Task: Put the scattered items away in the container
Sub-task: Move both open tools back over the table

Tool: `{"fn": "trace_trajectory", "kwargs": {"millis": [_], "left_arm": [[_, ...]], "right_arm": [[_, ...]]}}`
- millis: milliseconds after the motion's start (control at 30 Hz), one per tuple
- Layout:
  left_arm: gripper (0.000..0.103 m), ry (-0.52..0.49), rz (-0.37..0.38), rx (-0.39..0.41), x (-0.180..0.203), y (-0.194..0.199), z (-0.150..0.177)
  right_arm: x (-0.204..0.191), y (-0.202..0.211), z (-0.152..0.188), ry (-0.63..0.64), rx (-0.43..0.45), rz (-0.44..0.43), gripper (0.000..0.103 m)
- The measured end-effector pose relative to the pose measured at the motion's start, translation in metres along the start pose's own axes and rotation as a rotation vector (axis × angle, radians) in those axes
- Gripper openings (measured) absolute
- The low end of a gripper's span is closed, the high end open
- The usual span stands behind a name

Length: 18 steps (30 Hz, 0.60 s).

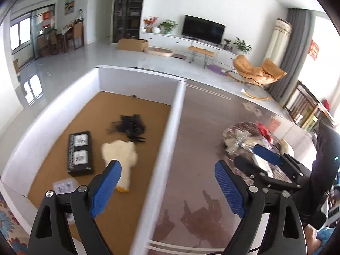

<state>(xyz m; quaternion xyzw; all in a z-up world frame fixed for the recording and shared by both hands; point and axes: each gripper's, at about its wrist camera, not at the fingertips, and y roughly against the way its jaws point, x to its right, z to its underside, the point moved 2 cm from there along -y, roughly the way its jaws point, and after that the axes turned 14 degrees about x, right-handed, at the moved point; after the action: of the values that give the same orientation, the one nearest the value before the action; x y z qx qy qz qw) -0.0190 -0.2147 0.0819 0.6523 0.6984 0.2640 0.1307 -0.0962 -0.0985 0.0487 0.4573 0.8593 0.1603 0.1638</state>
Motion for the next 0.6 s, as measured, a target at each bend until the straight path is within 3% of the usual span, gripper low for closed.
{"fn": "trace_trajectory", "kwargs": {"millis": [133,233,433,600], "left_arm": [[0.099,-0.049,0.153,-0.049,0.086,-0.012,0.061],[0.099,-0.074,0.174,-0.087,0.128,-0.035,0.108],[0.099,-0.199,0.161,-0.159,0.156,-0.059,0.153],[0.099,-0.221,0.137,-0.155,0.146,-0.071,0.147]], "right_arm": [[0.065,0.081,0.07,0.03,-0.046,0.168,0.066],[0.108,0.132,0.114,0.04,-0.093,0.294,0.066],[0.157,0.183,0.148,-0.018,-0.119,0.418,0.066],[0.159,0.171,0.147,-0.031,-0.125,0.409,0.066]]}}
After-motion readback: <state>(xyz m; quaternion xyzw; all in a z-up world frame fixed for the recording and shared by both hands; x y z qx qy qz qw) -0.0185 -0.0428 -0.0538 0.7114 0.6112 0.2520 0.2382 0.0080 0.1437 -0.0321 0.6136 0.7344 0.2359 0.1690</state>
